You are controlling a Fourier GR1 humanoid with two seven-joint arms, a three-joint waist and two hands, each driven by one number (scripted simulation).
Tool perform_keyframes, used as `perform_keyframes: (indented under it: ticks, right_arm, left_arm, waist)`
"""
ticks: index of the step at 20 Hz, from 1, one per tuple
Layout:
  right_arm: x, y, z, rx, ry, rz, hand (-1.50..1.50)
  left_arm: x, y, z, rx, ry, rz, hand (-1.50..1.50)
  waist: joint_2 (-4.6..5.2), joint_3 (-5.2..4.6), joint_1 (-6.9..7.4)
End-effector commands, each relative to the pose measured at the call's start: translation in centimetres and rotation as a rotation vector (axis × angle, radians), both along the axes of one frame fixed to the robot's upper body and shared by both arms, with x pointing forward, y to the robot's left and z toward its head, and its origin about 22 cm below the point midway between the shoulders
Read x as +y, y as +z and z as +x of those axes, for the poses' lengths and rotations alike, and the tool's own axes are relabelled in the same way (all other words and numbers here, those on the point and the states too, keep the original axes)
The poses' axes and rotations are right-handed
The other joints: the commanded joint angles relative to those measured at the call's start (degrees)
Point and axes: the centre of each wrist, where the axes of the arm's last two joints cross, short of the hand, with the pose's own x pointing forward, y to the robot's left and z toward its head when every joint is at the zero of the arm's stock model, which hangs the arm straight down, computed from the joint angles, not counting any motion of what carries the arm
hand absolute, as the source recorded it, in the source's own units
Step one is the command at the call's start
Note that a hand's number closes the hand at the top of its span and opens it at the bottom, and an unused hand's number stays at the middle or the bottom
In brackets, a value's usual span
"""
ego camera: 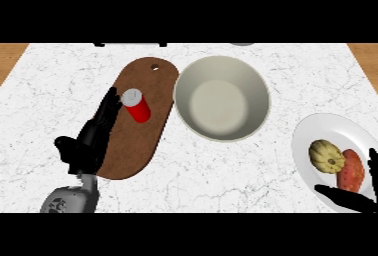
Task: Pick the sweet potato from the plate and place it in the bowl
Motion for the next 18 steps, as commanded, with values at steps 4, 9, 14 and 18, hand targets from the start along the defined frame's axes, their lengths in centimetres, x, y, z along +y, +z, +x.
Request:
perform_keyframes:
  ticks: [4,9,14,18]
  right_arm:
    - [2.0,-1.5,0.7,0.030,0.220,-0.128,1.50]
    - [1.3,-0.8,2.2,0.002,0.238,-0.090,1.50]
    - [3.4,-0.2,0.9,-0.044,0.218,-0.072,1.50]
    - [11.3,1.7,4.3,-0.162,1.085,-0.009,1.50]
  left_arm:
    - [1.0,0.5,0.9,0.008,-0.004,-0.006,0.00]
    - [1.4,-0.5,-1.1,-0.017,-0.002,0.012,0.00]
    - [0.9,-1.4,1.2,-0.010,0.016,0.012,0.00]
    - [-1.2,-0.5,0.6,-0.008,-0.071,0.002,0.00]
  waist:
    - [0.17,0.28,0.23]
    - [0.10,0.27,0.37]
    - [0.14,0.25,-0.18]
    - [0.12,0.25,5.06]
